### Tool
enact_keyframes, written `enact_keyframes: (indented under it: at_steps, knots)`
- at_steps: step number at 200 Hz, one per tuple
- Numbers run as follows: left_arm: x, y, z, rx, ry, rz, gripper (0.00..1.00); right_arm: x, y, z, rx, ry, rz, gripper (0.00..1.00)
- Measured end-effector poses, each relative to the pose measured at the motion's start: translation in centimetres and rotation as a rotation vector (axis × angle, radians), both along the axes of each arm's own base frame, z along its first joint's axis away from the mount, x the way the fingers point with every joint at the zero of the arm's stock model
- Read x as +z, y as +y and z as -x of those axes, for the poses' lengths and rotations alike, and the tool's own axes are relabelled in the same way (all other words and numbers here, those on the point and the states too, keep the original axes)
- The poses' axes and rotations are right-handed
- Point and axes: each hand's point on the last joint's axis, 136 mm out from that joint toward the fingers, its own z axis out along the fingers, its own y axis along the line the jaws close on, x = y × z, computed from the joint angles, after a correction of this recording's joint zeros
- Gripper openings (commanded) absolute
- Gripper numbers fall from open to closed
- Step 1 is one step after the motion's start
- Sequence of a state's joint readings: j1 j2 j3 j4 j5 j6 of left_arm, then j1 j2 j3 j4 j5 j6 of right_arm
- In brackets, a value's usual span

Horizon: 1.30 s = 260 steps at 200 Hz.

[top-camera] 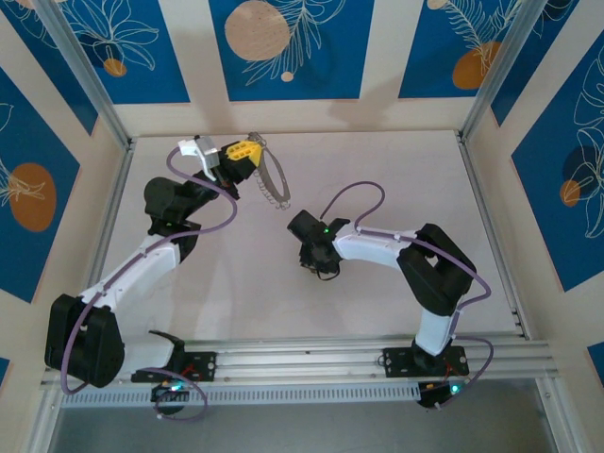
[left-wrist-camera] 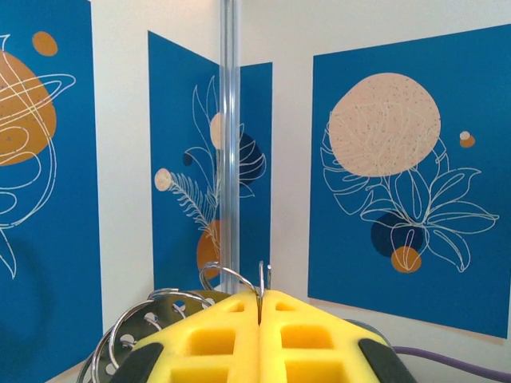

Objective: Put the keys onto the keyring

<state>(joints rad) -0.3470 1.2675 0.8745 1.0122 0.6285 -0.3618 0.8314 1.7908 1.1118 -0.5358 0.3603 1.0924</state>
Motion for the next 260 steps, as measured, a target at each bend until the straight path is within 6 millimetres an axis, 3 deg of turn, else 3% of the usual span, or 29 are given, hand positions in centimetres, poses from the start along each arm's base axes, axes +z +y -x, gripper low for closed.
enact_keyframes:
  at_steps: [73,102,164,260]
  knots:
    - [0.37,0.03,0.37,-0.009,-0.020,0.008,0.00,-0.01,-0.13,0.00,-0.001,-0.002,0.007,0.22]
    - [0.39,0.03,0.39,-0.011,-0.018,0.010,0.00,-0.04,-0.15,-0.04,-0.003,-0.004,0.009,0.30]
    - [0.36,-0.03,0.34,-0.019,-0.016,0.017,0.00,-0.51,-0.19,-0.06,-0.006,0.002,0.017,0.29]
    - [0.13,-0.10,0.14,-0.020,-0.014,0.018,0.00,-0.57,-0.05,-0.12,-0.006,-0.005,0.018,0.12]
